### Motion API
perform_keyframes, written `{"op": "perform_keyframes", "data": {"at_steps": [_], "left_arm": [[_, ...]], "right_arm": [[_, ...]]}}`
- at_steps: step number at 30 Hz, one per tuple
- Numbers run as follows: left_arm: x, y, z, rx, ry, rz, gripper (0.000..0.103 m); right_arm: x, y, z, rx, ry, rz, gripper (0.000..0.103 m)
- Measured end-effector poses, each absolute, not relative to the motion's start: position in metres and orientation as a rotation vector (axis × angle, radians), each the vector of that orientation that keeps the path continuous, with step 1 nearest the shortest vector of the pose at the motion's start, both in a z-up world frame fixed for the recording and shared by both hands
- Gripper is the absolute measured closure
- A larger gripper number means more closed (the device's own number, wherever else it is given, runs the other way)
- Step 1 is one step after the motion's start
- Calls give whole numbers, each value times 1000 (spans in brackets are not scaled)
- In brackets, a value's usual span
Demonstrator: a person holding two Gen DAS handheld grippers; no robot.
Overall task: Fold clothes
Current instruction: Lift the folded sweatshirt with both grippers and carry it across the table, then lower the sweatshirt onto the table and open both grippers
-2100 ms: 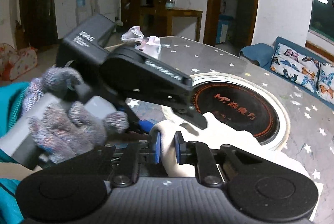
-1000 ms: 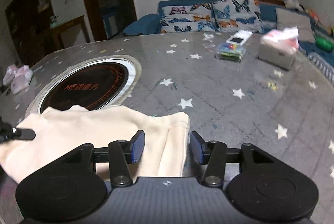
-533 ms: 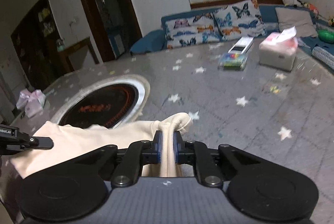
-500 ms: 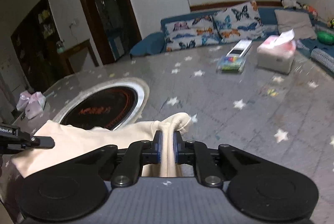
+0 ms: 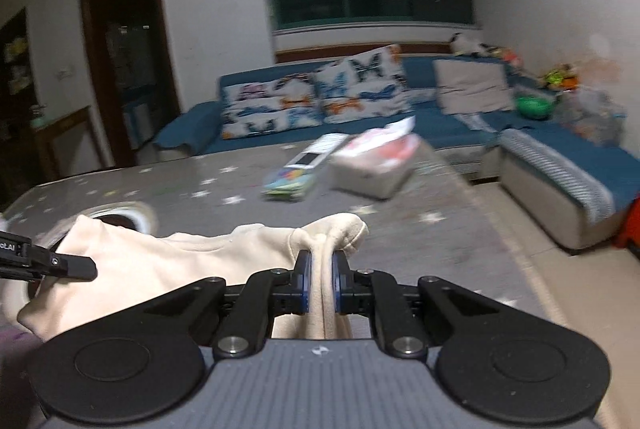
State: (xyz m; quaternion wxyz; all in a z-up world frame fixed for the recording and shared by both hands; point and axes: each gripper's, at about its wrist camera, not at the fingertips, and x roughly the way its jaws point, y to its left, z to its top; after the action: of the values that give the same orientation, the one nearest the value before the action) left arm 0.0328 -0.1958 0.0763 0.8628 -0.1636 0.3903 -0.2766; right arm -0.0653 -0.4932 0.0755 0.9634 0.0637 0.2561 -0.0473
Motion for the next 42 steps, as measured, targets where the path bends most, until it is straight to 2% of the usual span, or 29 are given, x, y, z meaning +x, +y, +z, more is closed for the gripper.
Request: {"op": "perform_keyframes", "data": {"at_steps": [11,14,15,17,24,30,32,39,42], "left_arm": [[52,-285,51,-234,872,-657,87],[54,-290,41,-180,893,-628,83],[54,-288,39,-164,892,-620,75],[57,-281,39,-142,878,-593,66],[71,-274,55,-133,814,-578,68],[69,-305,57,-79,799,-670,72],[71,-316,53,-53,798,-686,72],[80,-337,34,8,833,-674,72],[79,-337,32,14,830,-671,70]], "right_arm": [[-60,-552,62,92,569,-283,93],[-54,-567,41,112,630,-325,92],[-52,-570,35,118,651,-334,91],[-52,-573,27,120,669,-359,91],[-52,-570,35,161,632,-321,86],[-32,-558,27,190,656,-261,72],[-27,-556,22,189,667,-255,70],[-23,-551,16,169,684,-232,46],[-26,-546,20,144,683,-221,40]]}}
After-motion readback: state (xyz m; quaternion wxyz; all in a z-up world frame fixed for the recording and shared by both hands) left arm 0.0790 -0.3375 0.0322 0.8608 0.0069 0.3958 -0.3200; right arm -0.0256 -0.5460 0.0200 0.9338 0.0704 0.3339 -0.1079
